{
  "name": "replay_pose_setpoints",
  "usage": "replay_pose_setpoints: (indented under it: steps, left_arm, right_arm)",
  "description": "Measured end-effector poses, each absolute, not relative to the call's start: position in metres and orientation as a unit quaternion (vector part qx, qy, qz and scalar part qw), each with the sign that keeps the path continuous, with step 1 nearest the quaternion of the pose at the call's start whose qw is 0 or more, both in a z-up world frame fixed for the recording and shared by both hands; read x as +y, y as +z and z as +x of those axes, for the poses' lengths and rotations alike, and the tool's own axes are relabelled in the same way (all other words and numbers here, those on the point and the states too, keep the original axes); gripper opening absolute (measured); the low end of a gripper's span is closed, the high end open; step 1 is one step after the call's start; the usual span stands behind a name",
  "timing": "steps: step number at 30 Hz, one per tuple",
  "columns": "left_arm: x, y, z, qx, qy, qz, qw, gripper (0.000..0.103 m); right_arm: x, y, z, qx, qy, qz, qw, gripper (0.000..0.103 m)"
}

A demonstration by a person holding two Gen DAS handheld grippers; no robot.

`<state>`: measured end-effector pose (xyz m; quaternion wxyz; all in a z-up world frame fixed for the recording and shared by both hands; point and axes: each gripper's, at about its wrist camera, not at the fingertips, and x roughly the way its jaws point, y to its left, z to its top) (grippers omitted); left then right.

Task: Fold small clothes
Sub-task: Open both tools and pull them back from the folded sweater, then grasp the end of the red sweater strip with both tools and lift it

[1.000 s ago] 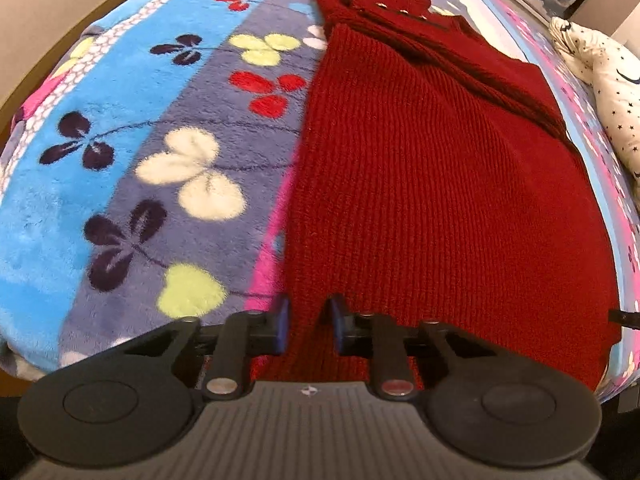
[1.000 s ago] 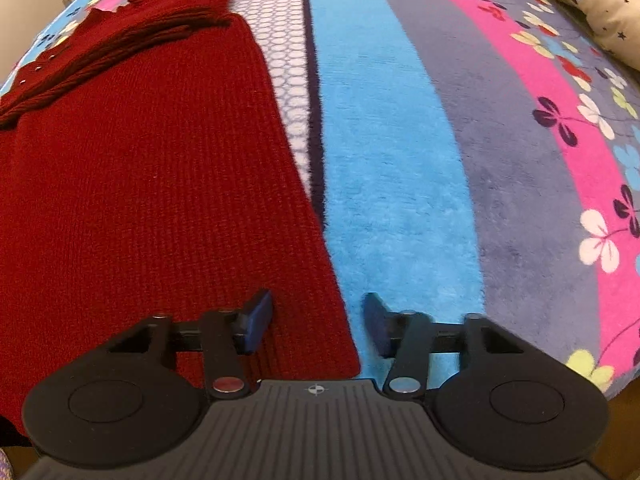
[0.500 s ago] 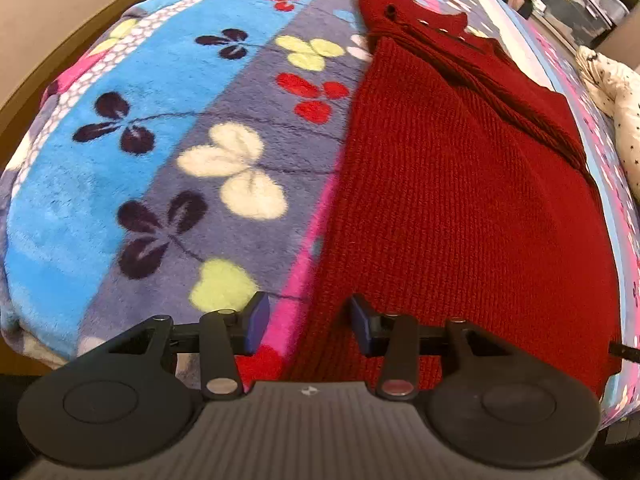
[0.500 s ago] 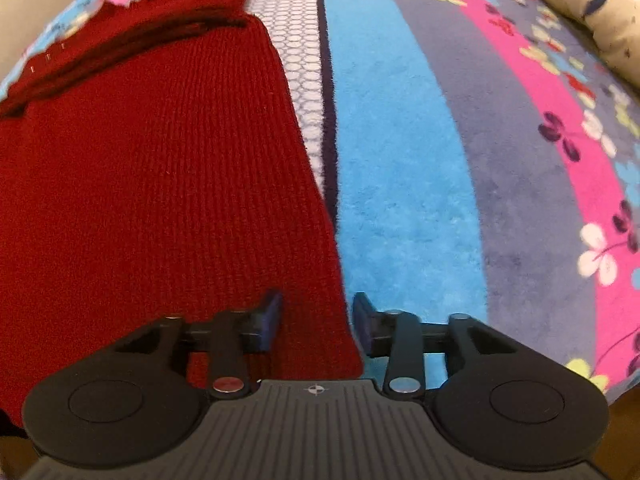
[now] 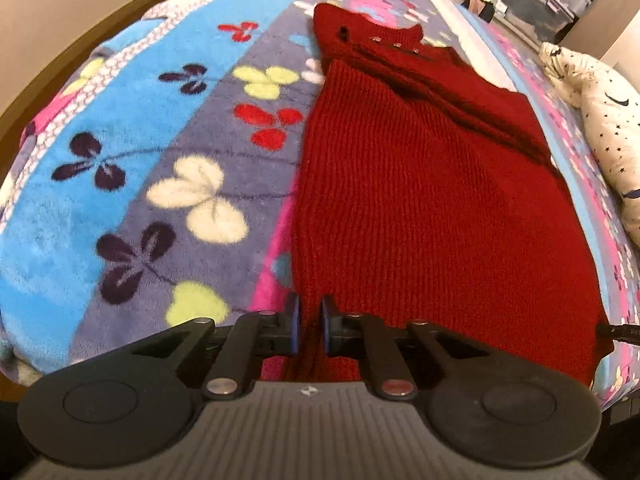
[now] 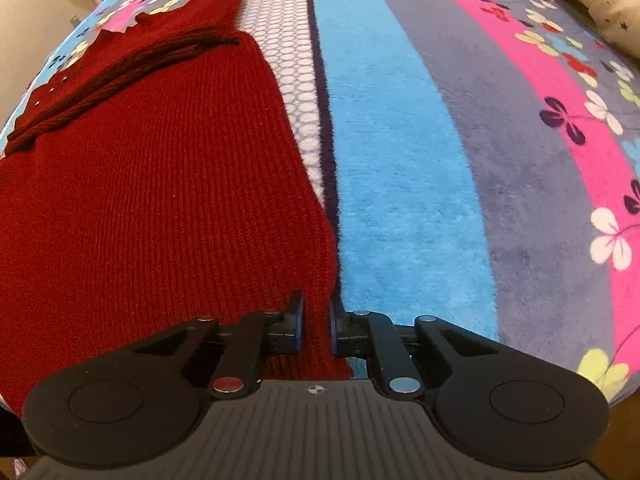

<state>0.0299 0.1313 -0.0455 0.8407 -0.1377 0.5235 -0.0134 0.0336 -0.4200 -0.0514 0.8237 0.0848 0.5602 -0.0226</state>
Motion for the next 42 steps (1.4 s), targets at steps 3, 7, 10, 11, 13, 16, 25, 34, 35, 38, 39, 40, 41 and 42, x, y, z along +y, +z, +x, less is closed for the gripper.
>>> replay_pose_setpoints:
  steps: [3,7,10,11,13,16,25,34,35,38,39,40,41,42]
  left_arm:
    - [0.130,-0.055,0.033,0.547,-0.011,-0.132,0.826,0.014]
    - [0.129,-0.060,0.036,0.552,-0.014,-0.127,0.824,0.018]
    - [0.132,-0.063,0.037,0.560,-0.010,-0.133,0.818,0.025]
    - [0.133,-0.063,0.035,0.560,-0.010,-0.134,0.817,0.025]
    - [0.132,-0.063,0.035,0.561,-0.010,-0.131,0.817,0.025]
    - [0.130,-0.063,0.035,0.562,-0.014,-0.124,0.818,0.025]
    - [0.126,-0.057,0.035,0.544,-0.023,-0.114,0.831,0.011]
    - [0.122,-0.001,0.021,0.442,-0.087,-0.130,0.883,0.010]
    - [0.123,0.006,0.021,0.431,-0.096,-0.135,0.887,0.009]
    - [0.126,0.023,0.016,0.405,-0.114,-0.151,0.895,0.009]
    - [0.128,0.030,0.013,0.395,-0.122,-0.158,0.897,0.008]
    - [0.129,0.038,0.009,0.381,-0.131,-0.162,0.901,0.008]
    - [0.131,0.045,0.005,0.369,-0.138,-0.159,0.906,0.008]
    - [0.132,0.052,0.000,0.355,-0.144,-0.152,0.911,0.008]
  right_arm:
    - [-0.413,-0.053,0.034,0.566,-0.020,0.062,0.822,0.015]
    - [-0.411,-0.055,0.033,0.573,-0.014,0.052,0.818,0.019]
    - [-0.412,-0.055,0.034,0.573,-0.012,0.053,0.818,0.019]
    - [-0.412,-0.055,0.034,0.573,-0.012,0.054,0.817,0.019]
    - [-0.412,-0.055,0.034,0.573,-0.013,0.054,0.818,0.019]
    - [-0.411,-0.056,0.037,0.573,-0.015,0.048,0.818,0.020]
    - [-0.414,-0.052,0.035,0.565,-0.011,0.058,0.823,0.012]
    - [-0.434,-0.004,0.026,0.459,0.064,0.189,0.866,0.010]
    - [-0.435,0.002,0.025,0.448,0.072,0.197,0.869,0.010]
    - [-0.440,0.023,0.022,0.406,0.098,0.232,0.879,0.010]
    - [-0.443,0.030,0.019,0.389,0.106,0.246,0.881,0.010]
    - [-0.446,0.039,0.015,0.368,0.112,0.263,0.885,0.010]
    - [-0.453,0.045,0.013,0.352,0.116,0.275,0.887,0.010]
    - [-0.458,0.053,0.009,0.335,0.120,0.288,0.889,0.010]
